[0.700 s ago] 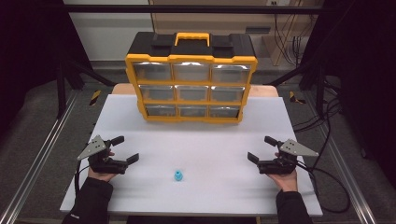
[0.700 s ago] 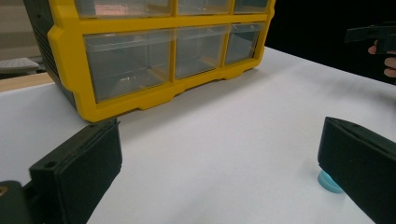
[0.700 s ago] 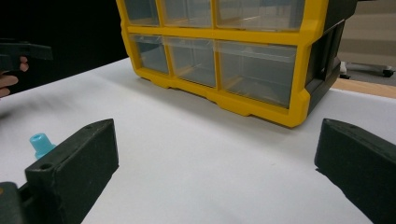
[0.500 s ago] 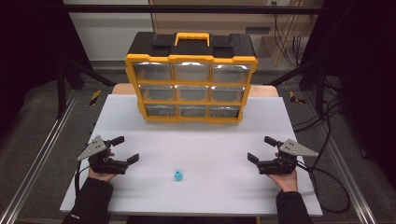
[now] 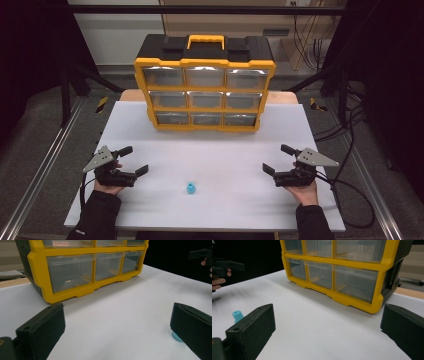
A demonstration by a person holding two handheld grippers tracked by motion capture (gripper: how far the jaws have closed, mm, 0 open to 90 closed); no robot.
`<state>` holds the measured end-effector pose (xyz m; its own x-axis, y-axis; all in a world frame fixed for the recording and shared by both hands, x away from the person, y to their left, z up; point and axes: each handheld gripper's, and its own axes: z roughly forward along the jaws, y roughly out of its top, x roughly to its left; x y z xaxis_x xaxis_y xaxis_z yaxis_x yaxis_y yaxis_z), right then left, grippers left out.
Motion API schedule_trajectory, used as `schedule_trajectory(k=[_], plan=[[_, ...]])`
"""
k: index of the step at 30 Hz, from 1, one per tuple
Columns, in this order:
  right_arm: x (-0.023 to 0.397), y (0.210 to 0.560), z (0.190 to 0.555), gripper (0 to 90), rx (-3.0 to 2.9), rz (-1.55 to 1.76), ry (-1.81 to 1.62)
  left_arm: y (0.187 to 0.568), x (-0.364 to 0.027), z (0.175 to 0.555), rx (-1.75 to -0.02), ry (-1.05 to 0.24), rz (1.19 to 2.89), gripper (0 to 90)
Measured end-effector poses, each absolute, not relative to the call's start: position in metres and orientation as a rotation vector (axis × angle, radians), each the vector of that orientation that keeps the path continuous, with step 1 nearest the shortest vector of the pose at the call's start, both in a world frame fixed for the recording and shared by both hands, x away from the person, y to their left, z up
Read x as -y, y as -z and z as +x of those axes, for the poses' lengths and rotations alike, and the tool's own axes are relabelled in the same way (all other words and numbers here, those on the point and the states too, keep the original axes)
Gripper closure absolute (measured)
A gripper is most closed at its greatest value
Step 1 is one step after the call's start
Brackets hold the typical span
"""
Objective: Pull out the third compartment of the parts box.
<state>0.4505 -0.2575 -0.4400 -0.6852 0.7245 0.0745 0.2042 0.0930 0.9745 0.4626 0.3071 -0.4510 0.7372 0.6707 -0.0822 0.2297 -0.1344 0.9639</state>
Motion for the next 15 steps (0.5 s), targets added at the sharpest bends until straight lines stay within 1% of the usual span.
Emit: schedule_trajectory(k=[15], plan=[[0.246,0.423,0.452,0.1,-1.955,0.834,-1.559,0.452,-0.307,0.463,-0.724,-0.444,1.71,0.0]])
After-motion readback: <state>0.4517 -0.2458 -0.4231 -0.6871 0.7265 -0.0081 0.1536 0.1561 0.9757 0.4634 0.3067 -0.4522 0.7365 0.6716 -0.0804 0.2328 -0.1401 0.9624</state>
